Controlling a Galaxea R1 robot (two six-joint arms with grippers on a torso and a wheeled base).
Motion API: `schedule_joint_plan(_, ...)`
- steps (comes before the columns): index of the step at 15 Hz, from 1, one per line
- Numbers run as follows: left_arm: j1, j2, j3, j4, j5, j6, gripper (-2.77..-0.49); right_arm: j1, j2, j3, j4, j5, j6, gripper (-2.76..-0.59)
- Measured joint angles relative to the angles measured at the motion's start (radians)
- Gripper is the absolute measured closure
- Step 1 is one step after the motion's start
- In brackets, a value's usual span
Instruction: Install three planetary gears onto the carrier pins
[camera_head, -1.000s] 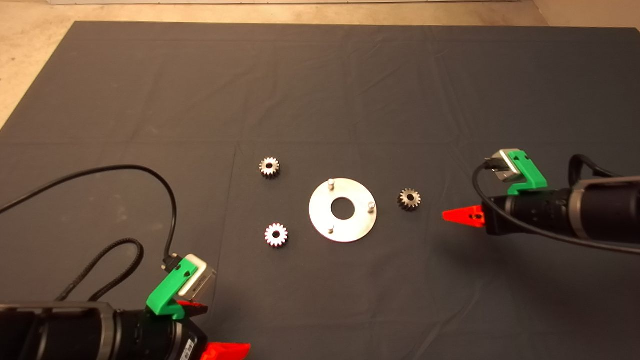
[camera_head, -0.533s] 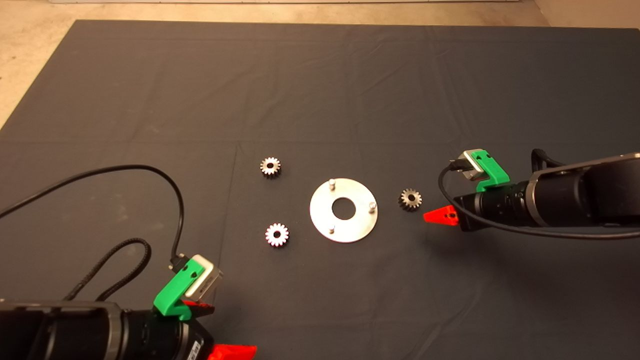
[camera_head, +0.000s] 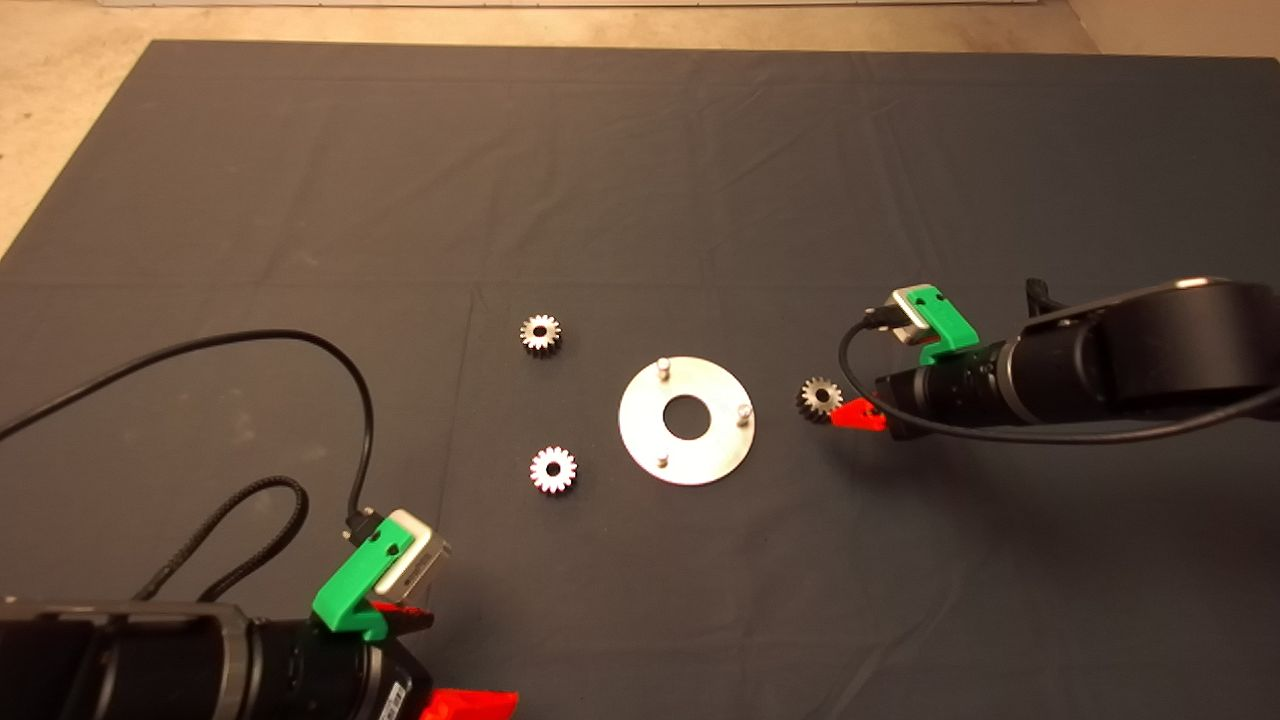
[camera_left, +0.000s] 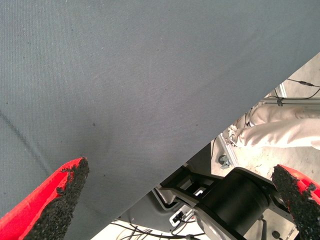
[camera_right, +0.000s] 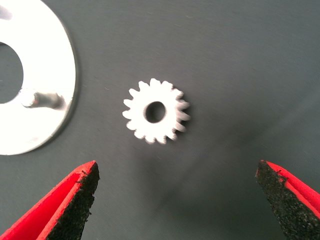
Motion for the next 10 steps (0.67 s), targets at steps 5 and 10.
schedule_joint_plan(5,0.0,-0.001,0.0,0.0,0.0,-0.007,-2.64,-0.022,0.071,-0.074,0.001,0.011,-0.012,-2.36)
schedule_joint_plan(10,0.0,0.0,0.0,0.0,-0.001,-0.007,-2.64,-0.022,0.1,-0.112,0.001,0.011,-0.032,-2.36)
